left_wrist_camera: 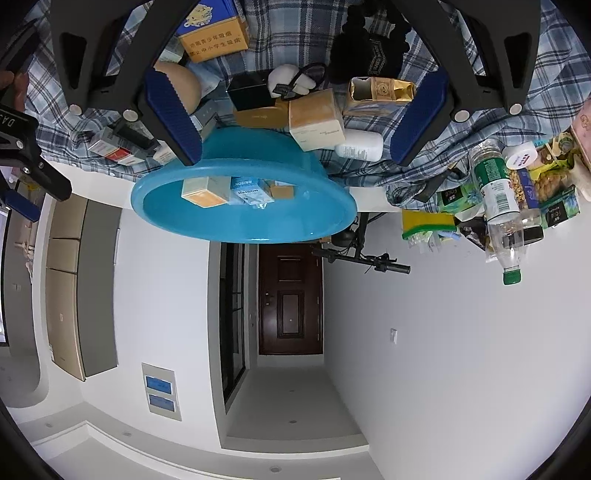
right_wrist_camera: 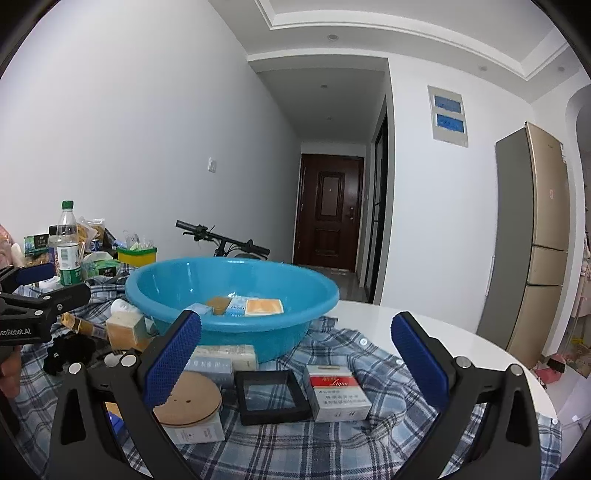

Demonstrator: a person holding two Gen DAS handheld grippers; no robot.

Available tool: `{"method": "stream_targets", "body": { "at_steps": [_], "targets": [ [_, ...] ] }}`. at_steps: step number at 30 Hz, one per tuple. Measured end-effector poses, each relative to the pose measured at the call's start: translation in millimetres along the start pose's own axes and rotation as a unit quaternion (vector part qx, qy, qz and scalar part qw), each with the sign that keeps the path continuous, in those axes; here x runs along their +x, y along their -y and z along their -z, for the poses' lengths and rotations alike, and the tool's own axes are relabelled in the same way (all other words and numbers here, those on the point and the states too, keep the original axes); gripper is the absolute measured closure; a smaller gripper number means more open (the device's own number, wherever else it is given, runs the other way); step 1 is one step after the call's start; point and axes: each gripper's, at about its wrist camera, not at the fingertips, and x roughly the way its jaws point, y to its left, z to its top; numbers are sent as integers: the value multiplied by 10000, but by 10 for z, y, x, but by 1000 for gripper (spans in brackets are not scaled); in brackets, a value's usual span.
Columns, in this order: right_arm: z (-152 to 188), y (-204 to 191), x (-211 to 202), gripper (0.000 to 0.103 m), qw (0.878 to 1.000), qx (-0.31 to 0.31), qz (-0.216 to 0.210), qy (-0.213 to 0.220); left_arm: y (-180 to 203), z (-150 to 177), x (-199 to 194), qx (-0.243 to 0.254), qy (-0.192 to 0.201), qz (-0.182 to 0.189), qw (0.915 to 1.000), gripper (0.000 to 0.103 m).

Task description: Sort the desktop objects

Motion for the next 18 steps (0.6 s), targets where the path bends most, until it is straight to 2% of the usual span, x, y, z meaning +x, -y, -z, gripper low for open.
{"method": "stream_targets", "body": {
  "at_steps": [14, 18],
  "targets": [
    [94, -146, -90, 1, 9982, 153, -80, -566, -18, 148, -82, -53, -139, -16, 9999, 0],
    [115, -160, -61, 0, 9970, 139, 112, -751, -30, 157, -95, -79, -114, -51, 9999, 0]
  ]
}}
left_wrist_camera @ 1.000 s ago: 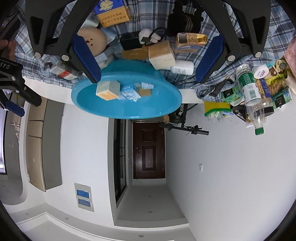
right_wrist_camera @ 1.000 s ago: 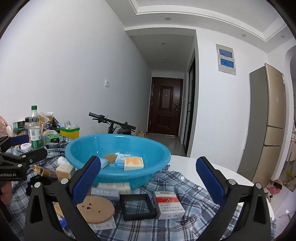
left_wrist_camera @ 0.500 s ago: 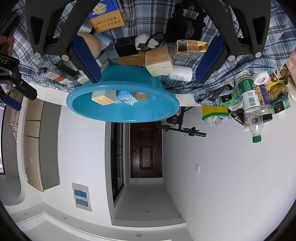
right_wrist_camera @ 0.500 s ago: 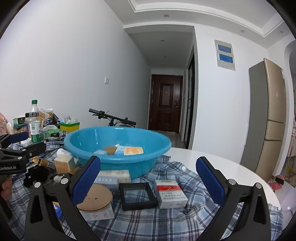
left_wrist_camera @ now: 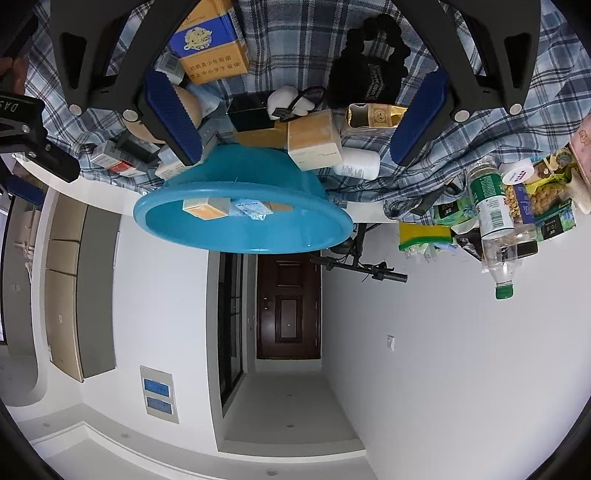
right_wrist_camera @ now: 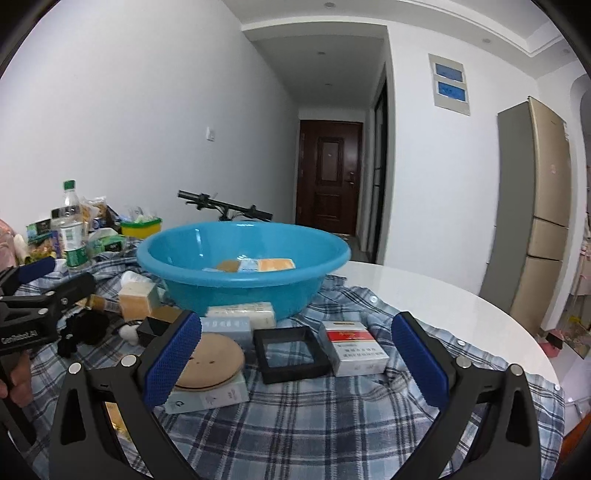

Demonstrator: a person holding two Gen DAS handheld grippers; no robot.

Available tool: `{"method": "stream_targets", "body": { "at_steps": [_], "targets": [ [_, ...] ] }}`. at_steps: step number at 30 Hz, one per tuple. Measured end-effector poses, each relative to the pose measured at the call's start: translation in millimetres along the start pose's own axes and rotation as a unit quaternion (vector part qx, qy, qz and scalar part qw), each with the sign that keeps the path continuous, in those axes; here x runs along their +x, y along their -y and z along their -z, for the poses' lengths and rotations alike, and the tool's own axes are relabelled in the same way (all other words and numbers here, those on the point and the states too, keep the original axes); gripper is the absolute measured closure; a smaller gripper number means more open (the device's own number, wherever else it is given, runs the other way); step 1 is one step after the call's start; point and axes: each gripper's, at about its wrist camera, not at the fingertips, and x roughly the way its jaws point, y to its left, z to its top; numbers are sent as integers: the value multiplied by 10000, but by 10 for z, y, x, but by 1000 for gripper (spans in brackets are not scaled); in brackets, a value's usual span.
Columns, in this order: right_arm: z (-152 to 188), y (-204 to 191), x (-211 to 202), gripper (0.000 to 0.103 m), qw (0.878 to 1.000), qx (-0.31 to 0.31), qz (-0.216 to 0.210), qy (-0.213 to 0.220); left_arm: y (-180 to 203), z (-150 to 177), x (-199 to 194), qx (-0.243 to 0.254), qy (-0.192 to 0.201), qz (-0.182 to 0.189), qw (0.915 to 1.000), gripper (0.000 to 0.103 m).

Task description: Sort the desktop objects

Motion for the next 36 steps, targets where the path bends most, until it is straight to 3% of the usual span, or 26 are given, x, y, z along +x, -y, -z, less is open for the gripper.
{"method": "stream_targets", "body": {
  "at_steps": [5, 10, 36],
  "targets": [
    [7, 108, 78, 0, 9992, 253, 216, -241, 1, 0, 5, -5, -10, -20, 10000, 0],
    [2, 181, -19, 0, 9983, 418, 409, -59, -9, -1, 1, -33, -2, -38, 10000, 0],
    [-10, 197, -14, 0, 9980, 435, 445, -71, -20, 4, -1, -42, -1, -53, 10000, 0]
  ]
}}
